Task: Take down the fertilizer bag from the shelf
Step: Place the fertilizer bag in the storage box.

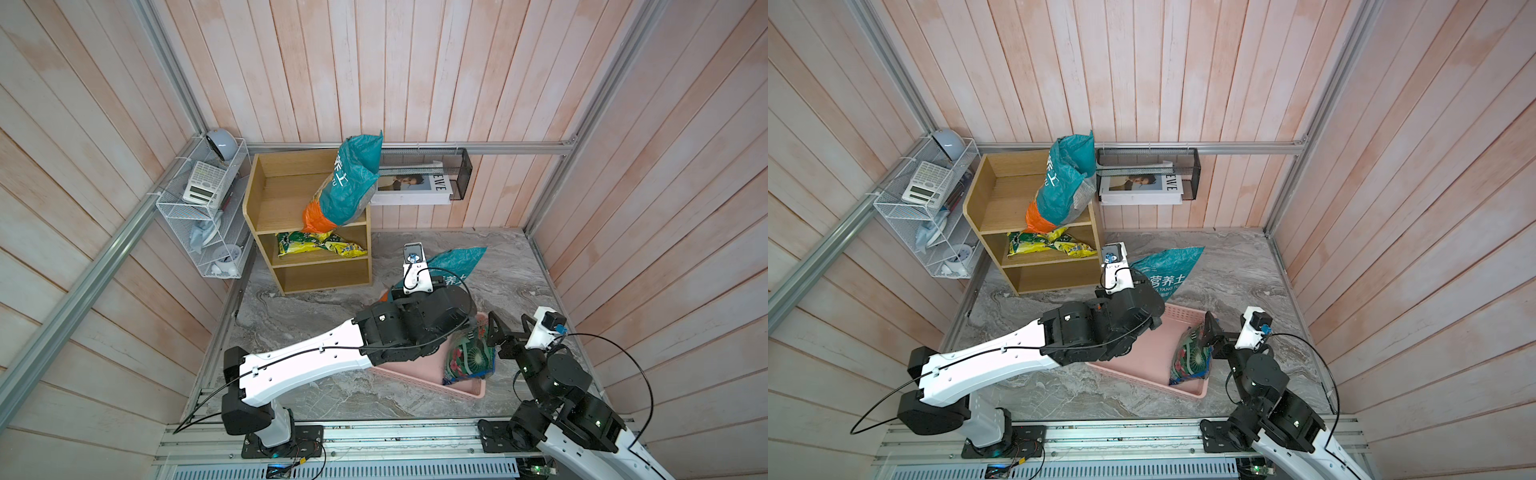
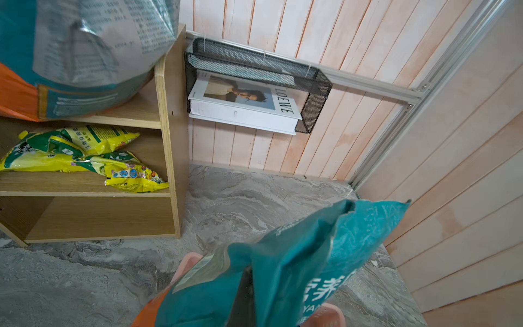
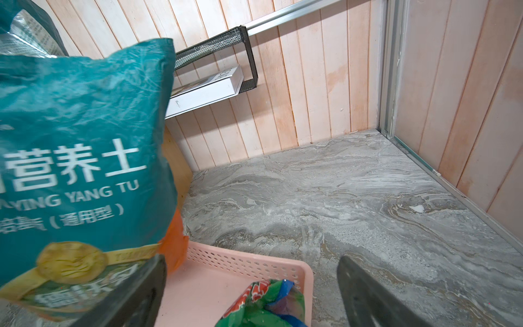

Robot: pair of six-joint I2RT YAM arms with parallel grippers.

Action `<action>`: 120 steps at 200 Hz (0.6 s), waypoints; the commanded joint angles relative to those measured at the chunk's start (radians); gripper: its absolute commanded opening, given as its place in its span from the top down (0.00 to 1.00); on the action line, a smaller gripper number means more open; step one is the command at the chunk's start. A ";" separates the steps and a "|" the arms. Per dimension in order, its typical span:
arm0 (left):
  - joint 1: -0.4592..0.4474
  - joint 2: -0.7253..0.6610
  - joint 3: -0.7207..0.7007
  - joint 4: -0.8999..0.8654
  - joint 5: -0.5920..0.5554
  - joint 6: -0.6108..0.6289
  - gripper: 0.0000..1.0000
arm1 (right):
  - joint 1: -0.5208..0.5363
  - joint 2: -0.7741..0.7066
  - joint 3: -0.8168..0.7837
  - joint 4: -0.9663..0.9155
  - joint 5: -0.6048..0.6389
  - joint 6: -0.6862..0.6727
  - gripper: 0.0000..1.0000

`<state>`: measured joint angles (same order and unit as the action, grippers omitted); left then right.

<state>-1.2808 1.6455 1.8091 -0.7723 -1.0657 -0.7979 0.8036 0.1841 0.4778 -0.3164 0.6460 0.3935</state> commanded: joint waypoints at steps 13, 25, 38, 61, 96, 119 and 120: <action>-0.008 -0.003 0.015 0.126 0.037 -0.104 1.00 | -0.001 -0.021 0.021 -0.030 0.010 0.011 0.02; -0.008 0.016 0.002 0.137 0.058 -0.140 1.00 | -0.001 -0.022 0.020 -0.033 0.009 0.011 0.02; -0.011 0.036 -0.015 0.154 0.069 -0.176 1.00 | -0.001 -0.024 0.022 -0.038 0.009 0.014 0.02; -0.023 0.055 -0.073 0.241 0.078 -0.207 1.00 | -0.001 -0.035 0.020 -0.041 0.006 0.017 0.02; -0.040 0.112 -0.088 0.307 0.119 -0.256 1.00 | -0.002 -0.049 0.019 -0.044 0.007 0.019 0.02; -0.057 0.127 -0.100 0.345 0.115 -0.267 1.00 | -0.002 -0.051 0.033 -0.044 0.012 0.018 0.02; -0.059 0.127 -0.101 0.348 0.115 -0.266 1.00 | -0.001 -0.050 0.035 -0.044 0.012 0.018 0.02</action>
<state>-1.3209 1.7763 1.6993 -0.5827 -0.9241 -1.0206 0.8036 0.1463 0.4778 -0.3435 0.6460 0.4004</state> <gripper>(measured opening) 0.047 0.981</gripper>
